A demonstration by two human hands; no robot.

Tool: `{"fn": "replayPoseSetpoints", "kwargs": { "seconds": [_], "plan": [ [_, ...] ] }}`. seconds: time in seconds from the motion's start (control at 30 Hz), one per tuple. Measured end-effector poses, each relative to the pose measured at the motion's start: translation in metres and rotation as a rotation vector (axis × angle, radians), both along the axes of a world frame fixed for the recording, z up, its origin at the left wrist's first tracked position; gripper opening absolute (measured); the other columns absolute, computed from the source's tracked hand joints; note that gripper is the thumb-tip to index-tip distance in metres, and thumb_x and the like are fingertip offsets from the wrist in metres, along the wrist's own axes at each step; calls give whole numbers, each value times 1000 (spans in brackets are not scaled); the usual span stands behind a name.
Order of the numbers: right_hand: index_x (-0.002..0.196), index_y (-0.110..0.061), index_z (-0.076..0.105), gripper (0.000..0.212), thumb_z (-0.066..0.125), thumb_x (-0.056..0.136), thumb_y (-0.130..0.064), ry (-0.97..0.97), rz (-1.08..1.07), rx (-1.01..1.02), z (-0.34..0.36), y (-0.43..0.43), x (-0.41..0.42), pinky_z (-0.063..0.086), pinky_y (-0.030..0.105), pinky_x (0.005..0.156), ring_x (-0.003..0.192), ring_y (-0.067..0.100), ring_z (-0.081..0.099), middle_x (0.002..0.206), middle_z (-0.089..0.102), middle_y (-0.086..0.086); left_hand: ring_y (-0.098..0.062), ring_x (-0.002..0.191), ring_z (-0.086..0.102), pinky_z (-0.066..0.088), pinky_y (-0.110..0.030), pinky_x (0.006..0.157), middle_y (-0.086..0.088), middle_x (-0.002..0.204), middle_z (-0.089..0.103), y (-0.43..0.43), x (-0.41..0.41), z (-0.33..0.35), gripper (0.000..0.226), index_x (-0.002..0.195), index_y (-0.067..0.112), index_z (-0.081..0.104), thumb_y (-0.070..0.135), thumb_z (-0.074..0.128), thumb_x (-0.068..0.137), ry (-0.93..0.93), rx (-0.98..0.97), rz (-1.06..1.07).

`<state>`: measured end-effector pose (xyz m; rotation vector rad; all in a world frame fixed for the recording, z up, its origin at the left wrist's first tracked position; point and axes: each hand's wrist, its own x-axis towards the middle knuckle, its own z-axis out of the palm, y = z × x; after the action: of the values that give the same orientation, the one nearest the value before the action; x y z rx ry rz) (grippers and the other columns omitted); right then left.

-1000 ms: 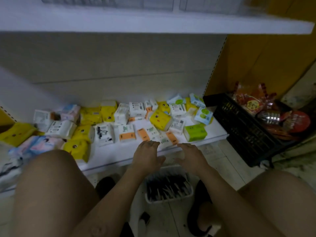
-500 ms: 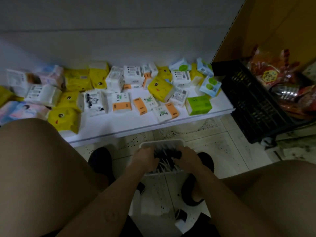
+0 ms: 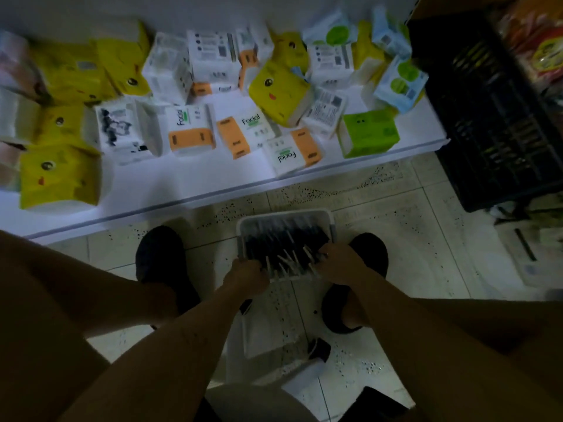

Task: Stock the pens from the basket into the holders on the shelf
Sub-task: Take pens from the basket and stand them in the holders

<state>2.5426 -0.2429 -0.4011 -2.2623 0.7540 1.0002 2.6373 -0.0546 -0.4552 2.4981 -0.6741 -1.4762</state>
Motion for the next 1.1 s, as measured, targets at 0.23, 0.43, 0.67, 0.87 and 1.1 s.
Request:
{"fn": "replayPoseSetpoints", "kwargs": {
  "seconds": [0.23,0.43,0.67,0.87,1.1],
  "plan": [
    [94,-8,60,23,47,100,-26,20,58,-12,-30,0,1,34,27,68,64,17,42,75,49,5,-31,109,56,45,-35,94,-15,114,65,-12,-2,-15,32,116,4,63,22,45,98,-56,-17,-100],
    [119,-4,57,30,50,98,-23,-105,-56,-81,-46,14,-7,46,36,82,106,34,53,123,53,18,-29,103,59,48,-34,86,-14,115,63,-16,6,-23,34,120,9,58,30,48,95,25,100,-119],
    [138,-17,50,45,43,98,-38,-107,77,-151,-67,30,0,34,46,109,131,31,41,142,46,10,-22,78,61,53,-34,72,-11,92,66,-3,12,-25,24,100,6,66,27,56,92,-15,46,131],
    [143,-14,41,53,43,98,-43,-86,121,-140,-74,28,-2,26,47,114,138,33,31,148,39,9,-11,58,55,42,-19,42,-5,76,64,-1,9,-11,16,81,19,56,23,72,82,180,26,536],
    [88,-7,69,29,52,96,-29,-127,-50,-169,-48,19,17,47,30,75,73,22,57,74,59,6,-14,57,53,40,-18,40,-14,84,64,7,22,24,4,92,15,51,13,53,94,253,-79,709]
  ]
}}
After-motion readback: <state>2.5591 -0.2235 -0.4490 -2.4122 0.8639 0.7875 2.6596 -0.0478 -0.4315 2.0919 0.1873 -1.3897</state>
